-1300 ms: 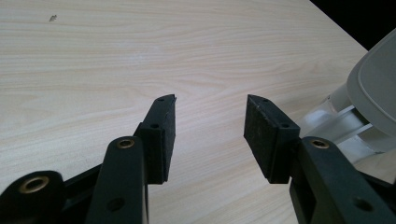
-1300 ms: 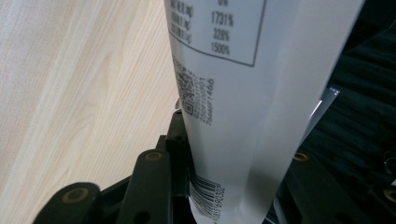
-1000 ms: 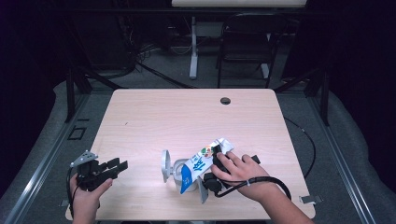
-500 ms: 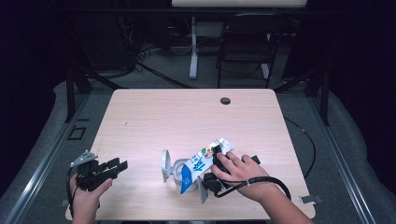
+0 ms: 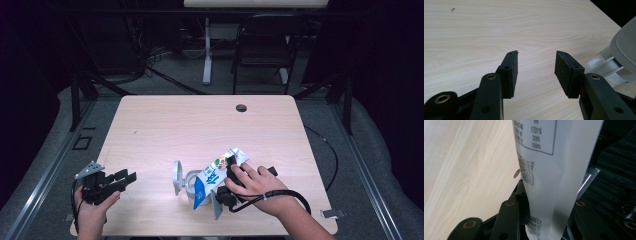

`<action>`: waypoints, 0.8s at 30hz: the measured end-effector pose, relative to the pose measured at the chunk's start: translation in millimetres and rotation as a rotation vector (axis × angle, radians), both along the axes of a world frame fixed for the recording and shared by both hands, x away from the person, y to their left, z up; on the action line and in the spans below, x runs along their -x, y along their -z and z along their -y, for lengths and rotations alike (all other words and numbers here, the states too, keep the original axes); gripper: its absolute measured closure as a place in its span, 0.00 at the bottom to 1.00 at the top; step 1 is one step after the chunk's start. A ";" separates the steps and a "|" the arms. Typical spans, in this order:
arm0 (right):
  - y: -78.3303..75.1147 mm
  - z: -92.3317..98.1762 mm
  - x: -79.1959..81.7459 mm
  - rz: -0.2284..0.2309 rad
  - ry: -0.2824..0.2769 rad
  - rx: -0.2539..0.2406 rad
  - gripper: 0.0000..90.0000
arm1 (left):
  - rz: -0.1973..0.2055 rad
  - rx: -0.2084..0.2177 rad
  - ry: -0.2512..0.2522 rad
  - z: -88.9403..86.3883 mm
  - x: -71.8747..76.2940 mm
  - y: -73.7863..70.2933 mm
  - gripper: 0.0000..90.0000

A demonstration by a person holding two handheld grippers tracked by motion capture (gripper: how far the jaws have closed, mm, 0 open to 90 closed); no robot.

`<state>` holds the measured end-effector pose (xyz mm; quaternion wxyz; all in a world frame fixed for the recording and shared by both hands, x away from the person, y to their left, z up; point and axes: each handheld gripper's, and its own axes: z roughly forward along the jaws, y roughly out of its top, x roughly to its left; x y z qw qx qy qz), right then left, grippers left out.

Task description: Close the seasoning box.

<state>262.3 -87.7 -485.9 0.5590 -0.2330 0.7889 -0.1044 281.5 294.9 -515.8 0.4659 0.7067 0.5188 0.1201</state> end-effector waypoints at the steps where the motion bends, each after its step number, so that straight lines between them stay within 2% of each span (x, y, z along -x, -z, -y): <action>1: 0.5 0.0 0.0 -0.008 0.000 -0.009 0.79 | 0.000 0.000 0.000 0.0 0.0 0.0 0.60; 2: -0.5 -0.8 0.7 0.005 0.000 0.006 0.79 | 0.000 0.000 0.000 0.0 0.0 0.0 0.60; 5: -0.6 -0.9 0.3 -0.001 -0.010 0.001 0.80 | 0.000 0.001 0.000 -0.1 0.1 -0.1 0.60; 6: -1.3 -1.2 0.9 0.008 -0.007 0.014 0.81 | 0.000 0.000 0.000 -0.1 0.1 -0.1 0.60; 24: -3.6 -1.6 2.1 0.005 0.003 -0.007 0.86 | -0.003 0.000 0.001 -0.1 0.1 0.3 0.60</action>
